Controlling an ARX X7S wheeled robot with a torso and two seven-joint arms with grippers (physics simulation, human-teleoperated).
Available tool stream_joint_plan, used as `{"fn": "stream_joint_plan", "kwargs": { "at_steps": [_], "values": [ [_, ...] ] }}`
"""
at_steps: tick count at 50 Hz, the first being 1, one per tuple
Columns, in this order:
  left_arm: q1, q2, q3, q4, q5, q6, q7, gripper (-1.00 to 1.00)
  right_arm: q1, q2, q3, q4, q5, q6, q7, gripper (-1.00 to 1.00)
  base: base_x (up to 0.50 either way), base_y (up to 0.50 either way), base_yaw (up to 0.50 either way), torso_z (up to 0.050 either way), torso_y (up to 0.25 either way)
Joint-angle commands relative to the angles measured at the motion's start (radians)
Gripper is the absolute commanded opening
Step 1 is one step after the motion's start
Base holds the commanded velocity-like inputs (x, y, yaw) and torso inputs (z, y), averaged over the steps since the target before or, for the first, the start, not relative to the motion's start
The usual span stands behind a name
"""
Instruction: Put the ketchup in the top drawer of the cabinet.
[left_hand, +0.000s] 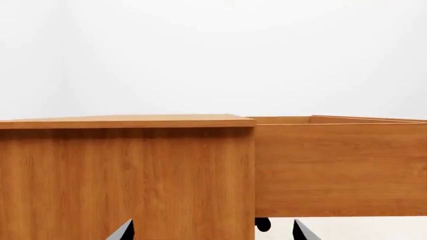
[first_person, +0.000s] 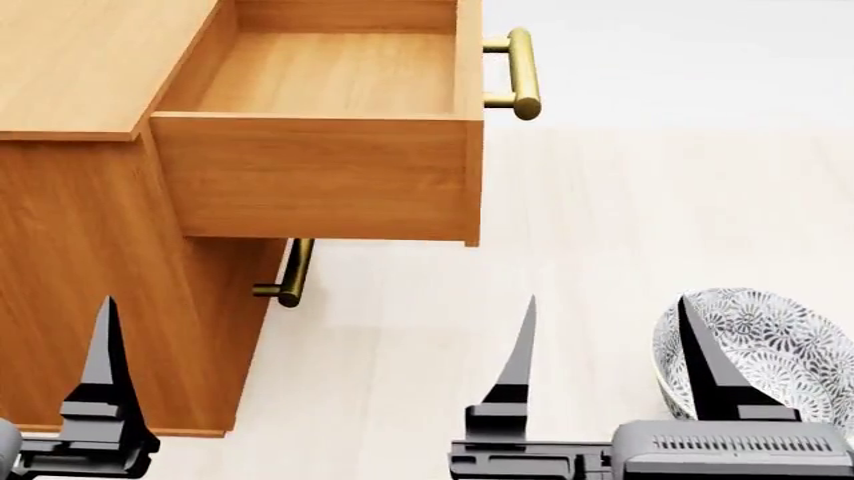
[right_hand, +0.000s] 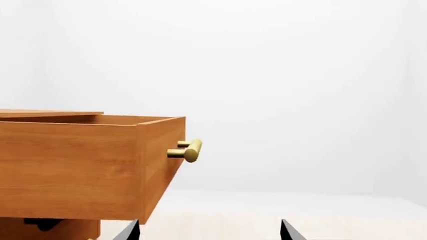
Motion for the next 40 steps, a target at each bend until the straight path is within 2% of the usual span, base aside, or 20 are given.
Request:
{"fn": "stream_joint_plan", "kwargs": {
  "at_steps": [1,7,22,40],
  "values": [
    [0.005,-0.007,0.008,-0.003,0.001,0.012,-0.009,1.00,-0.013,0.016,0.011,-0.001,0.027,-0.051,-0.018,1.00,0.00,0.00,0.00,0.000,0.000],
    [0.007,-0.012,0.010,-0.006,0.002,0.016,-0.015,1.00,-0.010,0.067,0.037,-0.035,0.046,-0.021,-0.038,1.00,0.00,0.00,0.00,0.000,0.000],
    [0.008,-0.011,0.024,-0.024,0.007,0.025,-0.032,1.00,-0.016,0.188,0.232,0.018,0.118,-0.011,-0.078,1.00,0.00,0.00,0.00,0.000,0.000],
    [0.010,-0.014,0.029,-0.046,0.012,0.037,-0.055,1.00,0.028,0.288,0.365,0.164,0.227,0.000,-0.177,1.00,0.00,0.00,0.00,0.000,0.000]
  ]
}}
